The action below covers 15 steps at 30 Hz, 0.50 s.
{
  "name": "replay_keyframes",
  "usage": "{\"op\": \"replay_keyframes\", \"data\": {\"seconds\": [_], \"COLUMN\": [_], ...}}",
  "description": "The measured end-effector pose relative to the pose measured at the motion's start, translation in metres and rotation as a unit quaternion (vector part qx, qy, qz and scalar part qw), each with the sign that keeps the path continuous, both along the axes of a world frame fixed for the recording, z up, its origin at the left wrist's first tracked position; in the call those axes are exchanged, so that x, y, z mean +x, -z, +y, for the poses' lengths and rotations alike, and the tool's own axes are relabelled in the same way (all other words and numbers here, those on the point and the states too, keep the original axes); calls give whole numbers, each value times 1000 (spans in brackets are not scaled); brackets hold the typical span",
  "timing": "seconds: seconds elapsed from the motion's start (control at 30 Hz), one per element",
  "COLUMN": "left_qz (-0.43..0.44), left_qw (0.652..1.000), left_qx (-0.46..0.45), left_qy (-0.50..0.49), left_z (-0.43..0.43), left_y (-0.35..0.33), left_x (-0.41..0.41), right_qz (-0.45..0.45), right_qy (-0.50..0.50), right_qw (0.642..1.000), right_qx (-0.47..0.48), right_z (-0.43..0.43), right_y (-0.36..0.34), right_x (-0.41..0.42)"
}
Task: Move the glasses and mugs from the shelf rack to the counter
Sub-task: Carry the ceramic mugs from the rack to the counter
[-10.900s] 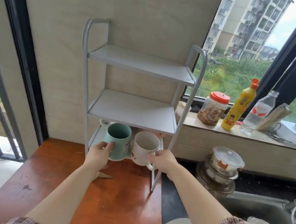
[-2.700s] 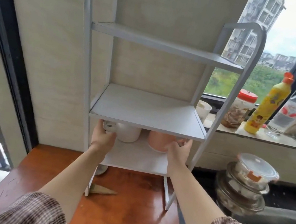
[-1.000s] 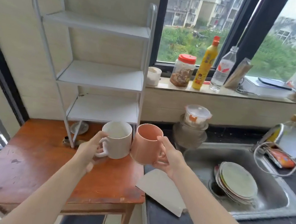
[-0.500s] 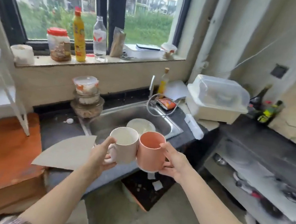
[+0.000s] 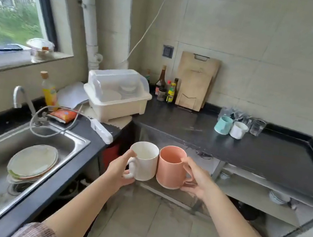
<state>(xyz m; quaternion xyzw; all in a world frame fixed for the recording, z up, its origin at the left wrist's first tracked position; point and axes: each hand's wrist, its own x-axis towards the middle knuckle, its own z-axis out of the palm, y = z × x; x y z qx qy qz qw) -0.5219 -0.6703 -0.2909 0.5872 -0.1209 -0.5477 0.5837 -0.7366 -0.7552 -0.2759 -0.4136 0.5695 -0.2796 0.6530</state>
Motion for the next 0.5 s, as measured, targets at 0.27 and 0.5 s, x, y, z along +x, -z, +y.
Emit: {"op": "replay_keyframes", "data": {"seconds": [0.27,0.5], "left_qz": [12,-4], "left_qw": [994,980], "left_qx": [46,96], "left_qy": [103,175], "left_z": [-183,-315], "left_y": [27,43], "left_x": [-84,-161], "right_qz": [3,-8], "right_qy": [136,238], "right_qw": [990,967], "right_qx": [35,89], "right_z": [-128,-220], "right_y": [22,45], "right_x": [-88,-159]}}
